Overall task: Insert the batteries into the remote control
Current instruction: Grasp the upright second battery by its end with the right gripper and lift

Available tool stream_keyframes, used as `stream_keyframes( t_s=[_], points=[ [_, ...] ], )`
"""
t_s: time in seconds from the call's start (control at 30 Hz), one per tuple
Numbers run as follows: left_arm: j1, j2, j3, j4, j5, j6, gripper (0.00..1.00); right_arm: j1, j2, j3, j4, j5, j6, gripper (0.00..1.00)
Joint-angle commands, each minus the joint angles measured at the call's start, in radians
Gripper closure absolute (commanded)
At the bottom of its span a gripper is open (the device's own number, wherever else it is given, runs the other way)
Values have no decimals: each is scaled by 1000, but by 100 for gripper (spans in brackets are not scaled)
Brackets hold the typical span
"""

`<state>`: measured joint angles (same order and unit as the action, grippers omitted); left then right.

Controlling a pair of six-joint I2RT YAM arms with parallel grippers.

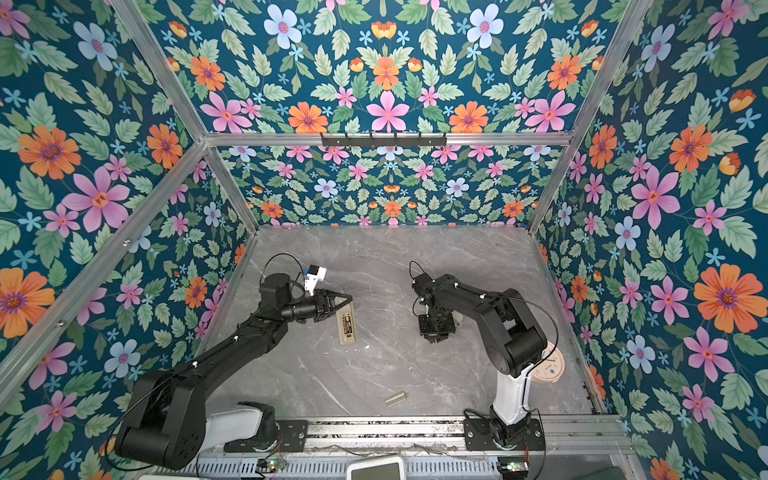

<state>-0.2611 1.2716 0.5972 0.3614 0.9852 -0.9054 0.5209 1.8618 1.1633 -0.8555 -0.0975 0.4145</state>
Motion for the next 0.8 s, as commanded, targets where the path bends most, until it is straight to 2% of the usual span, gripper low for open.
stream_keyframes(
  t_s=[0.0,0.27,0.47,0.77],
  points=[
    [0,7,7,20,7,17,100,5,17,-24,35,-14,0,84],
    [0,23,-8,70,-3,-13,100,61,-42,-64,109,20,-26,100],
    [1,41,-34,138,-22,-64,100,136,-129,-17,78,54,-56,100],
    [0,75,-29,222,-72,-93,100,172,-191,182,-66,-4,-37,100]
  ],
)
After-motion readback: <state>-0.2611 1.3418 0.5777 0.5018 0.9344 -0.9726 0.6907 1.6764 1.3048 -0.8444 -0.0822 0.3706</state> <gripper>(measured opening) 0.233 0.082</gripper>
